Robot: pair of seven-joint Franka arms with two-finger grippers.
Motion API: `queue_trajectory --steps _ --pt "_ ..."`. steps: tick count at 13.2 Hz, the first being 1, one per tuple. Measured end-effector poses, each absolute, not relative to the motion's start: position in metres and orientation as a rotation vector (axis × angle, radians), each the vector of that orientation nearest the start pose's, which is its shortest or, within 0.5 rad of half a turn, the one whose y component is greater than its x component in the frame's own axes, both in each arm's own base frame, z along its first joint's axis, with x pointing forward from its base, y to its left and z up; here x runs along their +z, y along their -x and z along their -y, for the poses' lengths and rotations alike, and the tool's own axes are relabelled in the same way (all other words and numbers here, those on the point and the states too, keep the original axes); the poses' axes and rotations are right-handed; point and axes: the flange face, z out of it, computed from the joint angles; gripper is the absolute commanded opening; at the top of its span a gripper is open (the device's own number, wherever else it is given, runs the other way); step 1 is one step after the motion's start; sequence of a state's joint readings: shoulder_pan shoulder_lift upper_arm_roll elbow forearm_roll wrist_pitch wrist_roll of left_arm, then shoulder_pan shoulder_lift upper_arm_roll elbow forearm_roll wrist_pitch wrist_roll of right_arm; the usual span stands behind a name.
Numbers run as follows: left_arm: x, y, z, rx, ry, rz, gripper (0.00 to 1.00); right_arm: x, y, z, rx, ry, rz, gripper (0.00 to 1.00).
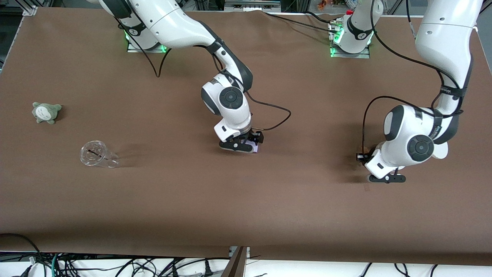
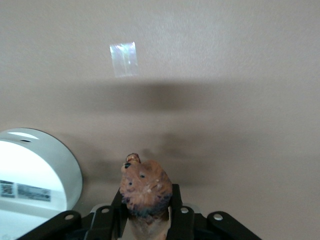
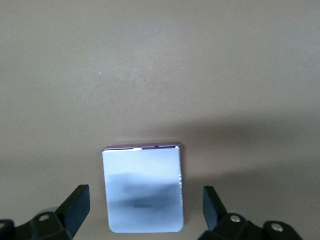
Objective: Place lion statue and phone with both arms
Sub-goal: 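Lower the lion with the left gripper while the right gripper carries the phone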
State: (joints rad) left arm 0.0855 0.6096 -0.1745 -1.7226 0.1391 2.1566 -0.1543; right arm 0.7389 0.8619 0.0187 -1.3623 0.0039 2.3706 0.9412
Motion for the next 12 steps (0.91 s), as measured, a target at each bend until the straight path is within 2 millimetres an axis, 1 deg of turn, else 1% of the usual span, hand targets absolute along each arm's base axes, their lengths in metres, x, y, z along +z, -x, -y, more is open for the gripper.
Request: queue_trajectory --steps 1,2,3,4,7,8,9,10,11,12 --pt "0.218 -0.648 0.042 0.241 3.091 -0.019 0.06 0.211 -0.545 -0.517 -0.128 3.002 -0.29 1.0" --pt "0.212 -0.645 0.041 0.224 3.088 -0.031 0.07 0.206 -0.543 -0.519 -0.125 3.006 -0.288 1.0" --pt "0.205 -0.642 0.04 0.211 3.089 -0.034 0.26 0.202 -0.541 -0.52 -0.122 3.008 -0.286 1.0" --pt "0.198 -0.639 0.035 0.207 3.093 -0.025 0.99 0.198 -0.54 -0.52 -0.12 3.01 -0.284 1.0" --pt "0.197 -0.64 0.024 0.19 3.099 0.002 1.0 0.188 -0.538 -0.522 -0.121 3.016 -0.275 1.0" --pt "0.202 -0.642 0.022 0.173 3.101 0.005 1.0 0.185 -0.538 -0.525 -0.123 3.014 -0.271 1.0" --pt "0.213 -0.645 0.022 0.143 3.101 0.006 1.0 0.183 -0.537 -0.527 -0.125 3.013 -0.266 1.0" --pt "0.232 -0.649 0.024 0.111 3.1 0.004 1.0 0.179 -0.537 -0.529 -0.128 3.011 -0.262 1.0" --pt "0.257 -0.651 0.025 0.091 3.093 0.001 1.0 0.176 -0.536 -0.531 -0.13 3.009 -0.258 1.0" --pt "0.288 -0.652 0.027 0.075 3.083 -0.001 1.0 0.174 -0.535 -0.532 -0.132 3.01 -0.255 1.0"
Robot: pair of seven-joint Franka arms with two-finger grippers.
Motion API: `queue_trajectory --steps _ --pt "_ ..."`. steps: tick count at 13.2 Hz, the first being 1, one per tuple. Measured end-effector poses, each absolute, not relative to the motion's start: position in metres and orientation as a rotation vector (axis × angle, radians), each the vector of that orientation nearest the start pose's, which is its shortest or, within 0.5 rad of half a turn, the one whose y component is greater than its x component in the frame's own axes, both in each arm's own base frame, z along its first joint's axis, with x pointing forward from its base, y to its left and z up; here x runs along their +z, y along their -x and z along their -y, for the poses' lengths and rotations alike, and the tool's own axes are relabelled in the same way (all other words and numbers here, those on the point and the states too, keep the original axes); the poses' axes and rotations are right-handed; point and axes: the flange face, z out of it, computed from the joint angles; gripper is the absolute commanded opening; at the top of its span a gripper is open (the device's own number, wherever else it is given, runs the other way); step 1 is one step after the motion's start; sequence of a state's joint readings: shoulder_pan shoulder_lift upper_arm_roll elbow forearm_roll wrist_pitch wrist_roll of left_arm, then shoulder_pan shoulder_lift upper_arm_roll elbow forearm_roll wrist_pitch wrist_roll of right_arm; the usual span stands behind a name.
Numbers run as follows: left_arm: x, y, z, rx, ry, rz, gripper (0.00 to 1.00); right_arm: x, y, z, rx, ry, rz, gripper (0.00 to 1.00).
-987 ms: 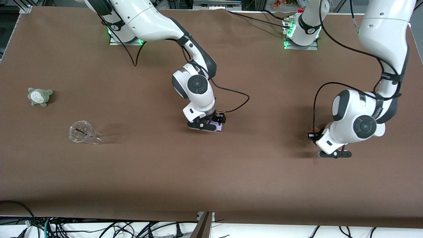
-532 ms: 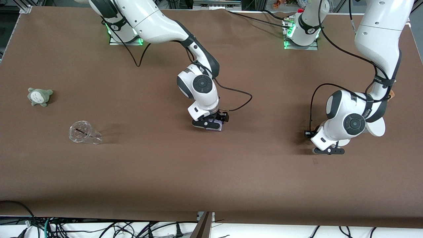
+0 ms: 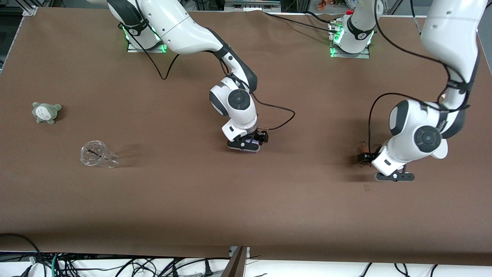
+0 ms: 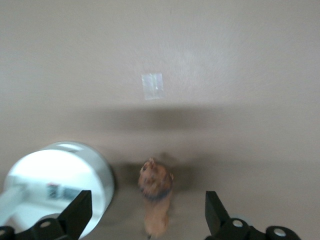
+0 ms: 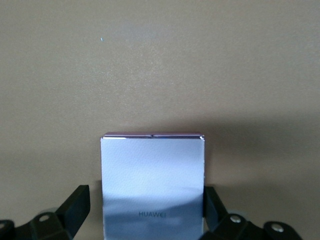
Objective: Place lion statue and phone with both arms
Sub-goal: 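Lower the lion with the left gripper while the right gripper carries the phone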
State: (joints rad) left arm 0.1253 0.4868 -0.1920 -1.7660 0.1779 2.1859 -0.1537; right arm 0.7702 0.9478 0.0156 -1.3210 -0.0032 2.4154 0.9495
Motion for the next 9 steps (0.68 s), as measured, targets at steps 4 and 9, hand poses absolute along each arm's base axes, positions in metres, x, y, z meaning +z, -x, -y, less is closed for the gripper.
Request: queue_trajectory --steps 4,9 --pt "0.408 -0.629 0.035 0.045 3.034 -0.003 1.0 0.17 -0.536 -0.531 -0.149 3.023 -0.237 0.44" --pt "0.526 -0.595 0.038 0.059 3.046 0.063 1.0 0.176 -0.548 -0.523 -0.194 3.03 -0.244 0.43"
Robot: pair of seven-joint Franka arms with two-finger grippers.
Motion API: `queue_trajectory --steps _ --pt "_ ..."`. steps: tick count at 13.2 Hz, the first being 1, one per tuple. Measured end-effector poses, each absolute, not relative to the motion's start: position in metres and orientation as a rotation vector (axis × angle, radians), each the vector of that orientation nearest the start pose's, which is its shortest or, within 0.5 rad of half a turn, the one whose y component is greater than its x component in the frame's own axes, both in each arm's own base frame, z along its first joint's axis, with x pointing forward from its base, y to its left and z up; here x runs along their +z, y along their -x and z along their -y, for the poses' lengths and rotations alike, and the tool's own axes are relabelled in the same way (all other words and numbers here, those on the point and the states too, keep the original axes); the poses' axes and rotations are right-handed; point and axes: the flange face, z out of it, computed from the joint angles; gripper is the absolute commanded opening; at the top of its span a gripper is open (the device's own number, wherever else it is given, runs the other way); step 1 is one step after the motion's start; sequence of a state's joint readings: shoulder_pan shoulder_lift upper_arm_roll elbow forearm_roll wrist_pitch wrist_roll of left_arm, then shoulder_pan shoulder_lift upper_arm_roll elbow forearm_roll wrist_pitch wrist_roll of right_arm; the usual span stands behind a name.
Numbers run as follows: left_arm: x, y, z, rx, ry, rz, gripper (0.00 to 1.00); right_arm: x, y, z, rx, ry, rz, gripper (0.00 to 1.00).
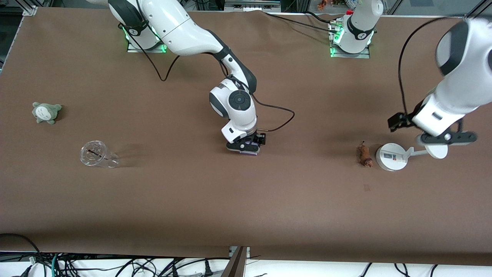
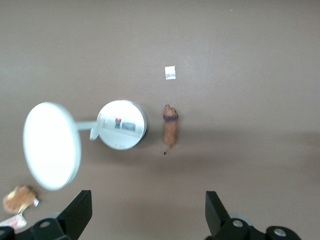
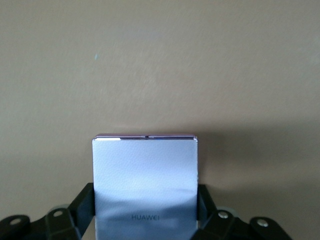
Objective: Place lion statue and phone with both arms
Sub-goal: 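Lower the lion with the left gripper while the right gripper carries the phone, then open the left gripper and withdraw while the right gripper carries the phone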
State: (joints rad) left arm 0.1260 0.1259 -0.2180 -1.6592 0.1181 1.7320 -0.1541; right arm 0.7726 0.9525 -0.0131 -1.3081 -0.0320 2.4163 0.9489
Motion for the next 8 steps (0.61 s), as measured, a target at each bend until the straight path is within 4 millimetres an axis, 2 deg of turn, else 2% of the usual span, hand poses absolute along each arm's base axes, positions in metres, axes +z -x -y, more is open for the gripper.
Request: queue_trajectory --steps 2,4,6,8 --pt "0.563 -0.587 0.035 0.084 3.065 0.093 1.0 0.189 -0.563 -0.513 -0.22 3.032 -0.247 0.43" --pt "0.579 -0.582 0.03 0.124 3.093 0.117 1.0 0.214 -0.587 -0.49 -0.216 3.06 -0.194 0.43" --pt "0.58 -0.581 0.023 0.142 3.1 0.071 1.0 0.244 -0.616 -0.446 -0.171 3.114 -0.123 0.43" --pt "0.579 -0.582 0.008 0.146 3.113 0.041 1.0 0.27 -0.644 -0.391 -0.106 3.16 -0.062 0.43"
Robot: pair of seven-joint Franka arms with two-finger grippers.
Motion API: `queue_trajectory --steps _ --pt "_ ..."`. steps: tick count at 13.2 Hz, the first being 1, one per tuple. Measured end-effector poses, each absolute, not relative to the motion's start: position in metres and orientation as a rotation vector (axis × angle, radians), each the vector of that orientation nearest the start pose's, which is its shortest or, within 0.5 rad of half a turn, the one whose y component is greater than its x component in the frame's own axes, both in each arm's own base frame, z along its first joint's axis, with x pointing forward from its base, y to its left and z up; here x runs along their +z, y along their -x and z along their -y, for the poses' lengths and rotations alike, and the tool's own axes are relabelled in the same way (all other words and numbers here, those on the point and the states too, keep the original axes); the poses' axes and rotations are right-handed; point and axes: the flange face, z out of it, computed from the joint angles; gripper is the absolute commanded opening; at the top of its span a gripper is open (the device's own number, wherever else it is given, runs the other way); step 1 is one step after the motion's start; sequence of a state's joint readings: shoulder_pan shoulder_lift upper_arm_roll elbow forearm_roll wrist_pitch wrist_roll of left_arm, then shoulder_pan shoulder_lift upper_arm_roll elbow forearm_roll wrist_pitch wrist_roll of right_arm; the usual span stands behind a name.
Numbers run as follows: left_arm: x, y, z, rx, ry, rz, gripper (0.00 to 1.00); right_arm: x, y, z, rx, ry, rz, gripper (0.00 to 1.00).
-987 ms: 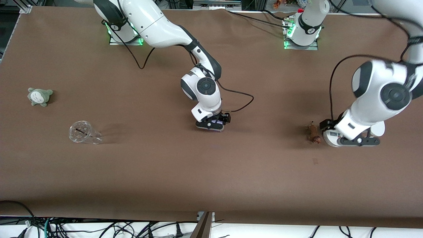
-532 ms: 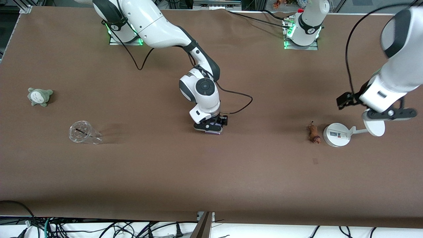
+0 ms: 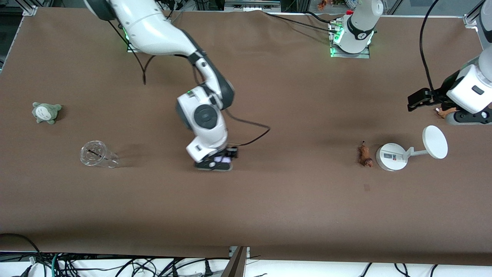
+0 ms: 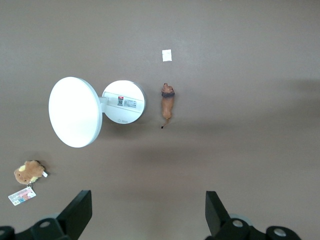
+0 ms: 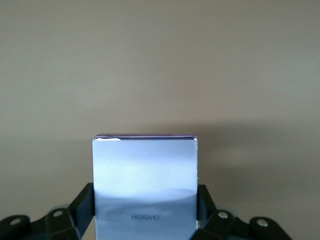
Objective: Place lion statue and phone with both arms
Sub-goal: 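Open the left gripper and withdraw while the right gripper carries the phone, then lower the phone beside the glass cup and open the right gripper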
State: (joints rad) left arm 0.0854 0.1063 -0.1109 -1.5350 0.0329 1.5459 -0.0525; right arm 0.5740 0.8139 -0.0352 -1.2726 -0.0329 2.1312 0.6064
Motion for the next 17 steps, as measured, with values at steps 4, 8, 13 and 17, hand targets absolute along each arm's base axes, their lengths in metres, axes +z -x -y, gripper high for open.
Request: queue_trajectory --steps 4,8,13,17 --pt "0.583 -0.578 -0.001 0.106 3.131 0.034 1.0 0.286 -0.684 -0.277 0.02 3.206 -0.043 0.43" --pt "0.589 -0.553 0.015 0.077 3.132 -0.012 1.0 0.256 -0.694 -0.183 0.148 3.22 -0.073 0.43" --pt "0.59 -0.552 0.014 0.075 3.132 -0.01 1.0 0.212 -0.684 -0.123 0.204 3.214 -0.066 0.43" --pt "0.59 -0.552 0.014 0.077 3.132 -0.01 1.0 0.191 -0.674 -0.102 0.241 3.209 -0.017 0.43"
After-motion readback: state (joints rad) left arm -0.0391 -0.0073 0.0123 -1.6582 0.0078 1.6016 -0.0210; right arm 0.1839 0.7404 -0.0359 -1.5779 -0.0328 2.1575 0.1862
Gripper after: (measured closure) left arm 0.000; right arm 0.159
